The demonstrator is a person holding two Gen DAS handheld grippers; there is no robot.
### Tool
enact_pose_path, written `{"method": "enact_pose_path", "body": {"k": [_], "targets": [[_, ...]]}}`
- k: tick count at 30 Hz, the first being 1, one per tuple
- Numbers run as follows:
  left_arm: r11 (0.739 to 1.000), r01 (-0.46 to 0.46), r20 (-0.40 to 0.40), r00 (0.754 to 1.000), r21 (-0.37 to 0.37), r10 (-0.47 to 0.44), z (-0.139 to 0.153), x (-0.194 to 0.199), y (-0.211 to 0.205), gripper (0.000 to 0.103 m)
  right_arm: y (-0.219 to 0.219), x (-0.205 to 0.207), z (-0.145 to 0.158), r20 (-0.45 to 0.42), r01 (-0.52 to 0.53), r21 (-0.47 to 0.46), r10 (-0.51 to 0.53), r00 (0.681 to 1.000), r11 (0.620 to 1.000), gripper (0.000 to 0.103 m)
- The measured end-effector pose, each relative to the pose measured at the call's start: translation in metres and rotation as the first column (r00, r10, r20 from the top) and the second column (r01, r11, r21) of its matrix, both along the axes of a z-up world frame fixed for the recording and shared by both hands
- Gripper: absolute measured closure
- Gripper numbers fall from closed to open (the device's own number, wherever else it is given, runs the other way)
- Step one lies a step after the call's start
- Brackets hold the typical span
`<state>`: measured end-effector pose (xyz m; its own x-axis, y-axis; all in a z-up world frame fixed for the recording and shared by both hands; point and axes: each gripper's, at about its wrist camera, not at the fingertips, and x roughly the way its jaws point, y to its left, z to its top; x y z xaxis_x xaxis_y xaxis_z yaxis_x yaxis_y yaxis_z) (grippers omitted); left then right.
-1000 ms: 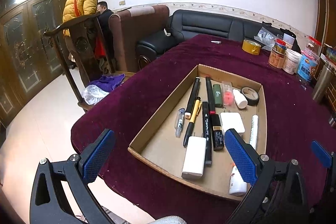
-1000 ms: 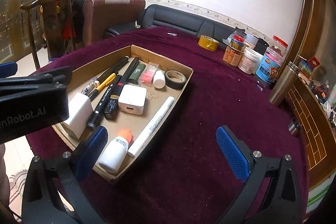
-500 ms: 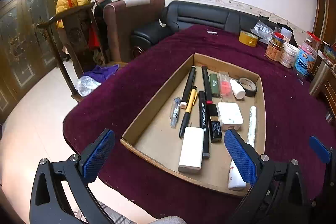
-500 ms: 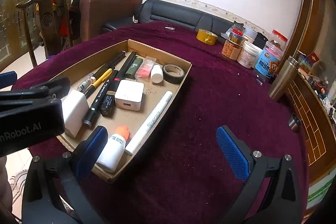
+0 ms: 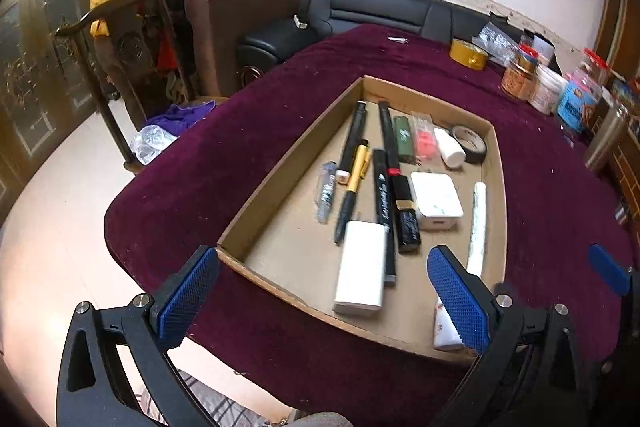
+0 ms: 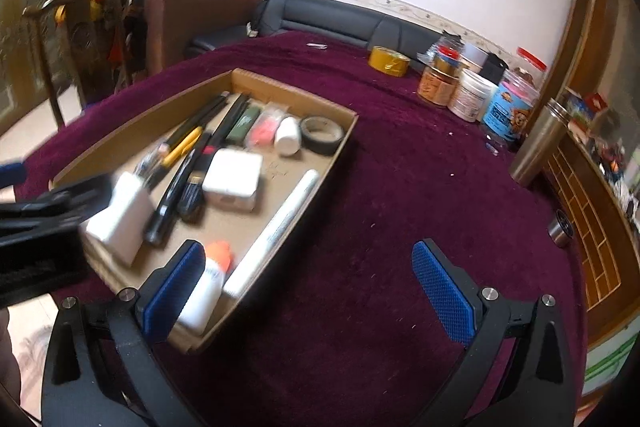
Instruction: Organize rigid objects
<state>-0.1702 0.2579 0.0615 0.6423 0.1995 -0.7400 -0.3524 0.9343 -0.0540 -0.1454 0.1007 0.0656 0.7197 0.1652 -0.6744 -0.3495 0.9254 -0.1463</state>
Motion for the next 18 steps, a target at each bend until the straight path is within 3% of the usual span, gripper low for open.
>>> {"method": "enact_pose_path", "body": {"k": [3, 5, 7, 11, 14, 18], "targets": [[0.999, -0.041, 0.023, 0.999, -0.011, 0.041, 0.005, -0.007, 0.021, 0.001, 0.002, 0.022, 0.016, -0.109, -0.096, 0.172, 0.116, 0.987, 0.98, 0.0], [0.998, -0.062, 0.028, 0.998, -0.027, 0.062, 0.006, -0.011, 0.035, 0.001, 0.009, 0.044, 0.016, -0.246, -0.16, 0.381, 0.267, 0.932, 0.911, 0.0], [0.995, -0.075, 0.032, 0.997, -0.063, 0.077, 0.006, -0.017, 0.05, 0.001, 0.024, 0.069, 0.006, -0.354, -0.14, 0.521, 0.362, 0.862, 0.842, 0.0], [0.99, -0.084, 0.042, 0.995, -0.111, 0.089, 0.004, -0.027, 0.075, 0.001, 0.061, 0.102, -0.02, -0.46, -0.1, 0.545, 0.396, 0.794, 0.833, 0.0], [0.984, -0.09, 0.055, 0.994, -0.152, 0.099, 0.001, -0.033, 0.094, 0.001, 0.088, 0.113, -0.054, -0.583, -0.03, 0.598, 0.46, 0.67, 0.801, 0.0], [0.971, -0.1, 0.068, 0.991, -0.216, 0.118, -0.007, -0.038, 0.116, 0.001, 0.093, 0.116, -0.053, -0.585, -0.021, 0.621, 0.481, 0.653, 0.784, 0.0]]}}
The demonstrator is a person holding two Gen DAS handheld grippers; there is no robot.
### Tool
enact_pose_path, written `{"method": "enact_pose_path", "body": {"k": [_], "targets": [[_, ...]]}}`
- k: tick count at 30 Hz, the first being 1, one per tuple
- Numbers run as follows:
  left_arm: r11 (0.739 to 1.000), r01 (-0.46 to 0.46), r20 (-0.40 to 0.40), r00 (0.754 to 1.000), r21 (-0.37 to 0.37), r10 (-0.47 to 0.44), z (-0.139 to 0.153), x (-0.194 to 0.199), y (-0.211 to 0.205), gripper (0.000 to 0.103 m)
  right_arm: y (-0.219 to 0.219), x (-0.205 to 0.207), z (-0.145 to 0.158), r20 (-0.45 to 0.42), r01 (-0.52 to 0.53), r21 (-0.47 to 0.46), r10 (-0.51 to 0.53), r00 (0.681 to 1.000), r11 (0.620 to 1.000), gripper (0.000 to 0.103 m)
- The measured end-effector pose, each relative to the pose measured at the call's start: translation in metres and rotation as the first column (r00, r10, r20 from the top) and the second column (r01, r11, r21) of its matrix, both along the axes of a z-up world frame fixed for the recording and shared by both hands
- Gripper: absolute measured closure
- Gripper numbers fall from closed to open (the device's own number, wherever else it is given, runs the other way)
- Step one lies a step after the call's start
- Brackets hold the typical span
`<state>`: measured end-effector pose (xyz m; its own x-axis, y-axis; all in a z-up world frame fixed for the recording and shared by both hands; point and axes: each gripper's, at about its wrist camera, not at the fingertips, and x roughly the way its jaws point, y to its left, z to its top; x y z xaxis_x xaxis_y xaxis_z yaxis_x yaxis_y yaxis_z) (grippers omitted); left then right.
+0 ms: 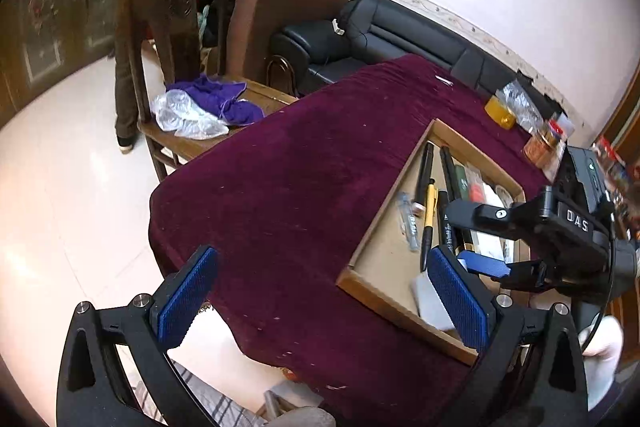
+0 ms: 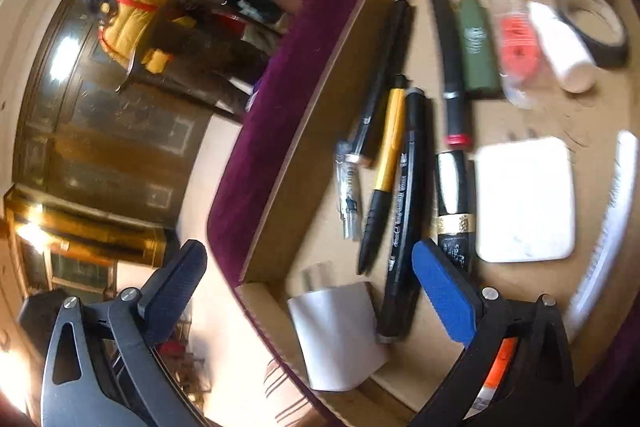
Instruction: Organize rigid objects
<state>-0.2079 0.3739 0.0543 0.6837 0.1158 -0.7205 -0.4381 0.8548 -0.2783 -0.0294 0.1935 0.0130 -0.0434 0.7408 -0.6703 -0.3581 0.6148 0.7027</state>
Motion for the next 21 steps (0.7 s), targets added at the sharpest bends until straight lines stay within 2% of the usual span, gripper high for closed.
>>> {"method": "enact_pose_path", "body": {"k": [4, 7, 10, 11, 13, 15, 16, 18, 19, 21], "targets": [[1.0, 0.018, 0.006, 1.0, -0.025, -0.017, -0.006, 0.001, 0.01, 0.001, -0.007, -0.014, 0.023, 0.048, -0.008, 0.04, 0.006, 0.999, 0.999, 0.0], [0.998, 0.028, 0.008, 1.0, -0.055, -0.028, -0.011, 0.004, 0.016, 0.001, -0.003, -0.031, 0.031, 0.033, -0.058, 0.115, 0.055, 0.998, 0.992, 0.0], [0.997, 0.025, 0.012, 1.0, -0.067, -0.024, -0.012, 0.006, 0.02, 0.001, 0.0, -0.022, 0.023, -0.048, -0.074, 0.187, 0.085, 0.995, 0.979, 0.0], [0.997, 0.024, 0.011, 1.0, -0.067, -0.024, -0.012, 0.005, 0.02, 0.001, -0.004, -0.014, 0.017, -0.058, -0.039, 0.162, 0.049, 0.997, 0.986, 0.0], [0.997, 0.029, 0.008, 1.0, -0.065, -0.029, -0.013, 0.004, 0.021, 0.001, -0.019, 0.001, 0.013, -0.015, 0.029, 0.085, -0.028, 0.999, 0.996, 0.0], [0.997, 0.033, 0.007, 0.999, -0.065, -0.033, -0.013, 0.002, 0.021, 0.001, -0.043, 0.014, 0.009, 0.05, 0.147, -0.013, -0.146, 0.988, 0.989, 0.0], [0.997, 0.035, 0.008, 0.999, -0.065, -0.035, -0.013, 0.002, 0.021, 0.001, -0.055, 0.019, 0.009, 0.062, 0.193, -0.024, -0.192, 0.98, 0.981, 0.0], [0.997, 0.038, 0.011, 0.999, -0.064, -0.037, -0.013, 0.002, 0.022, 0.001, -0.072, 0.02, 0.014, 0.034, 0.222, 0.01, -0.222, 0.974, 0.975, 0.001], [0.997, 0.037, 0.013, 0.999, -0.062, -0.037, -0.013, 0.002, 0.022, 0.001, -0.073, 0.017, 0.017, 0.014, 0.2, 0.046, -0.2, 0.98, 0.979, 0.001], [0.997, 0.038, 0.017, 0.999, -0.062, -0.037, -0.012, 0.003, 0.023, 0.001, -0.06, -0.002, 0.024, -0.042, 0.099, 0.139, -0.094, 0.995, 0.985, 0.001]]}}
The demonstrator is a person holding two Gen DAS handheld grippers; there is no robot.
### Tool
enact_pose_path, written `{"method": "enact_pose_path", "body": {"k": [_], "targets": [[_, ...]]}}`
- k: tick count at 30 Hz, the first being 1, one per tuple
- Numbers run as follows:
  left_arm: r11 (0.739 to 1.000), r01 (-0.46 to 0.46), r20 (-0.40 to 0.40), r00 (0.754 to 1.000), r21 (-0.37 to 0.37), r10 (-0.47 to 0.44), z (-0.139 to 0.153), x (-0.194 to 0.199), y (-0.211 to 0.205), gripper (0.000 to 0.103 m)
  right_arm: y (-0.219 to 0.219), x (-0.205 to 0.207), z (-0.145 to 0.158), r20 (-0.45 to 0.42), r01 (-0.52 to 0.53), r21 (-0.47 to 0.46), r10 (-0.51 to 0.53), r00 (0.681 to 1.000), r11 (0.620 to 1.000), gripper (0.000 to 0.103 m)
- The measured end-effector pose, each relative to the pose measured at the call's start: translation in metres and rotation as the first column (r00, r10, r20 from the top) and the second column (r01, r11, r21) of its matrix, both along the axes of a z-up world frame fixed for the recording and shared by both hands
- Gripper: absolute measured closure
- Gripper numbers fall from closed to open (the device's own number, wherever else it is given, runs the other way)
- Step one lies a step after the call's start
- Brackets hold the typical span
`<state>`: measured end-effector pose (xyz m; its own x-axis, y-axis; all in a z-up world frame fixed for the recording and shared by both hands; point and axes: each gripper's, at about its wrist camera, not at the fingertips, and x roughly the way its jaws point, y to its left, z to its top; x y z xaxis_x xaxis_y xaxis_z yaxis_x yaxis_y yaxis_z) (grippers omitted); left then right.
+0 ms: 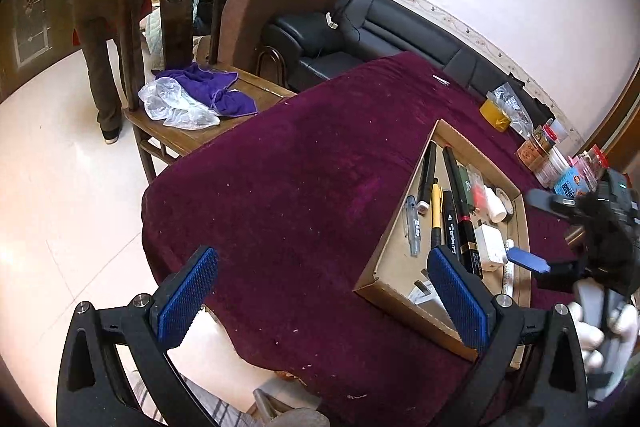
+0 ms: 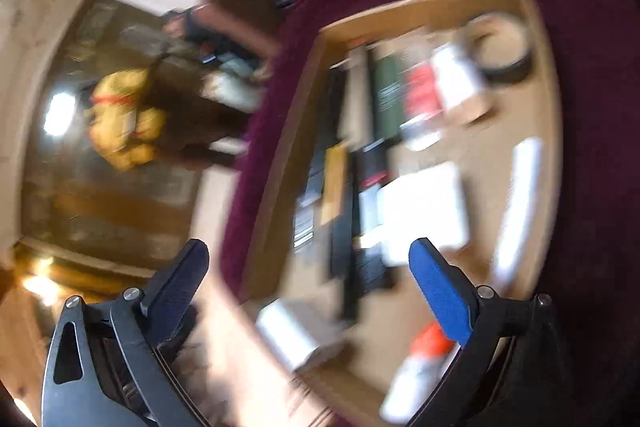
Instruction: Organize rigid objects
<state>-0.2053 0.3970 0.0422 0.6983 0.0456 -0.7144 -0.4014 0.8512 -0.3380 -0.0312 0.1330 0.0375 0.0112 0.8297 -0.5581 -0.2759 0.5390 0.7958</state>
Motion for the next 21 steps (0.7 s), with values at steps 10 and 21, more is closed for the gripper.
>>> {"method": "enact_pose_path", "body": {"k": [10, 21], "targets": [[0.997, -0.077, 0.008, 0.997, 0.011, 0.077, 0.004, -0.008, 0.018, 0.001, 0.072, -0.054, -0.03, -0.174, -0.274, 0.136, 0.295, 0.94, 0.952, 0.002], [0.998, -0.064, 0.015, 0.998, 0.013, 0.064, 0.003, -0.009, 0.017, 0.002, 0.0, -0.014, -0.031, -0.153, 0.045, 0.103, -0.028, 0.988, 0.994, 0.005]]}}
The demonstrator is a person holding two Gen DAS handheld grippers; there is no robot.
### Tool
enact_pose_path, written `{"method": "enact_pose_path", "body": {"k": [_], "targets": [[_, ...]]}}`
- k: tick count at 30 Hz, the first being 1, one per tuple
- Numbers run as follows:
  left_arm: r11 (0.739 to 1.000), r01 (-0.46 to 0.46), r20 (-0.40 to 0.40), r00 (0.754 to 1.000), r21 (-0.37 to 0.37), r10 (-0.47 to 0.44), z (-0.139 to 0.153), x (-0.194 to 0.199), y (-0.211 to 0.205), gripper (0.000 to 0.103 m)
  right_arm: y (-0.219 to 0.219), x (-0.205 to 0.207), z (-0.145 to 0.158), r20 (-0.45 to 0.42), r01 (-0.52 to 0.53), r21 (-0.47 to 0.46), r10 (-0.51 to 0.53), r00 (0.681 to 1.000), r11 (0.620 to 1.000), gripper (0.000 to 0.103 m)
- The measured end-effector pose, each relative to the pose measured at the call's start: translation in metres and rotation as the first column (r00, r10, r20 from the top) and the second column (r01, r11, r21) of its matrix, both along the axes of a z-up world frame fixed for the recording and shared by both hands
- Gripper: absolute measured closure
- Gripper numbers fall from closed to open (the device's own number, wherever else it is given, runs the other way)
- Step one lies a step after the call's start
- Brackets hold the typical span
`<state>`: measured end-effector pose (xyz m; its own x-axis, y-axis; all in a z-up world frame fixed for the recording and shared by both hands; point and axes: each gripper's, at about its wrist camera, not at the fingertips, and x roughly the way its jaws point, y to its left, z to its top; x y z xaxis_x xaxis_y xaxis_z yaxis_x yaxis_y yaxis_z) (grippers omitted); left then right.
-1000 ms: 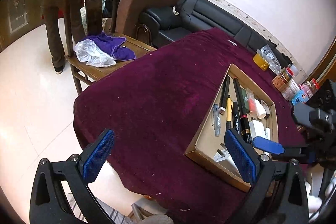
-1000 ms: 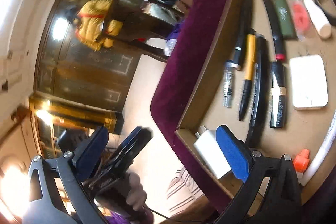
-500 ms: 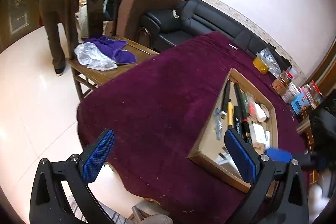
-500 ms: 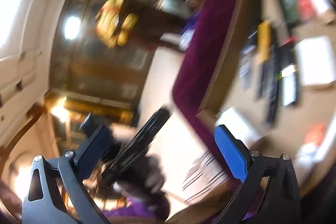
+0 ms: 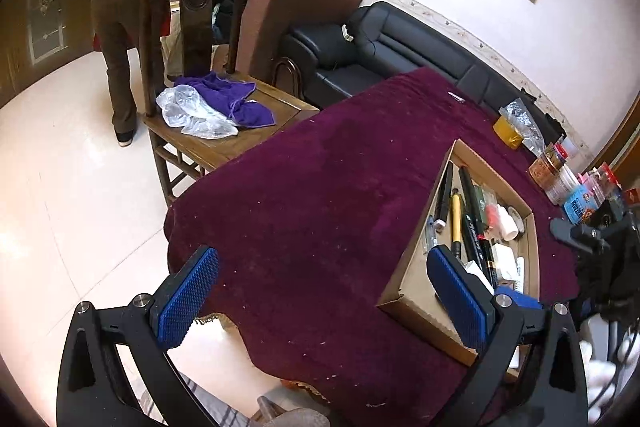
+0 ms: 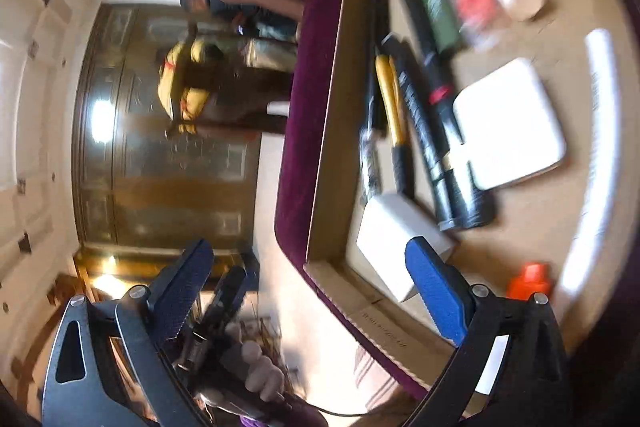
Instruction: Organize rigid objects
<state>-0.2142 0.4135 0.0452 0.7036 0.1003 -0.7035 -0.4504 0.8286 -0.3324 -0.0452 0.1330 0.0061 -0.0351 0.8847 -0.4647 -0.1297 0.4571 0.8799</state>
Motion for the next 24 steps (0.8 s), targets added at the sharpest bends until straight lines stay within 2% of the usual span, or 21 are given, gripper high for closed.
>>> {"method": "enact_pose_path", "body": {"k": [2, 5, 9, 11, 12, 14, 16, 17, 18, 19, 20, 21, 22, 23, 24], "targets": [[1.0, 0.001, -0.004, 1.0, -0.001, -0.001, -0.002, 0.001, 0.0, 0.002, -0.004, 0.004, 0.012, 0.061, 0.016, -0.025, -0.015, 0.998, 1.0, 0.005], [1.0, 0.005, -0.012, 1.0, 0.001, -0.005, -0.001, 0.003, -0.003, 0.002, 0.011, 0.002, 0.011, 0.113, 0.0, -0.102, 0.012, 0.994, 0.995, 0.005], [0.998, 0.019, -0.023, 1.0, 0.052, -0.018, 0.005, 0.007, -0.015, 0.002, 0.033, -0.005, -0.01, 0.023, -0.09, -0.158, 0.095, 0.995, 0.983, 0.004], [0.995, 0.026, -0.037, 0.999, 0.1, -0.022, 0.009, 0.01, -0.026, 0.001, 0.031, -0.012, -0.009, 0.025, -0.104, -0.146, 0.109, 0.994, 0.984, 0.004], [0.992, 0.029, -0.045, 0.999, 0.123, -0.023, 0.01, 0.011, -0.032, 0.001, 0.023, -0.014, -0.005, 0.057, -0.089, -0.147, 0.099, 0.993, 0.985, 0.004], [0.986, 0.036, -0.059, 0.998, 0.164, -0.026, 0.012, 0.016, -0.044, 0.001, 0.007, -0.024, 0.018, 0.194, -0.027, -0.205, 0.068, 0.979, 0.978, 0.004], [0.976, 0.055, -0.071, 0.997, 0.21, -0.041, 0.016, 0.023, -0.06, 0.001, -0.013, -0.037, 0.042, 0.39, 0.108, -0.337, 0.034, 0.92, 0.935, 0.004], [0.968, 0.07, -0.074, 0.996, 0.241, -0.053, 0.019, 0.027, -0.071, 0.001, -0.023, -0.045, 0.054, 0.507, 0.214, -0.414, 0.029, 0.862, 0.885, 0.004], [0.961, 0.08, -0.074, 0.995, 0.265, -0.062, 0.021, 0.03, -0.079, 0.001, -0.028, -0.053, 0.06, 0.59, 0.302, -0.464, 0.037, 0.806, 0.833, 0.004], [0.953, 0.09, -0.073, 0.995, 0.288, -0.072, 0.023, 0.034, -0.089, 0.001, -0.033, -0.064, 0.066, 0.688, 0.425, -0.519, 0.067, 0.723, 0.742, 0.004], [0.942, 0.103, -0.072, 0.994, 0.32, -0.085, 0.026, 0.039, -0.103, 0.001, -0.034, -0.071, 0.068, 0.739, 0.504, -0.546, 0.102, 0.666, 0.669, 0.004], [0.934, 0.11, -0.072, 0.993, 0.339, -0.091, 0.027, 0.042, -0.111, 0.001, -0.041, -0.073, 0.068, 0.772, 0.559, -0.558, 0.136, 0.621, 0.613, 0.004], [0.922, 0.119, -0.075, 0.992, 0.367, -0.098, 0.028, 0.048, -0.125, 0.001, -0.054, -0.076, 0.064, 0.792, 0.596, -0.565, 0.17, 0.587, 0.571, 0.004], [0.916, 0.124, -0.078, 0.992, 0.382, -0.102, 0.029, 0.051, -0.133, 0.001, -0.059, -0.08, 0.058, 0.792, 0.612, -0.579, 0.197, 0.577, 0.539, 0.004], [0.906, 0.135, -0.086, 0.99, 0.402, -0.109, 0.03, 0.057, -0.145, 0.001, -0.06, -0.081, 0.056, 0.785, 0.608, -0.591, 0.207, 0.584, 0.529, 0.004]]}}
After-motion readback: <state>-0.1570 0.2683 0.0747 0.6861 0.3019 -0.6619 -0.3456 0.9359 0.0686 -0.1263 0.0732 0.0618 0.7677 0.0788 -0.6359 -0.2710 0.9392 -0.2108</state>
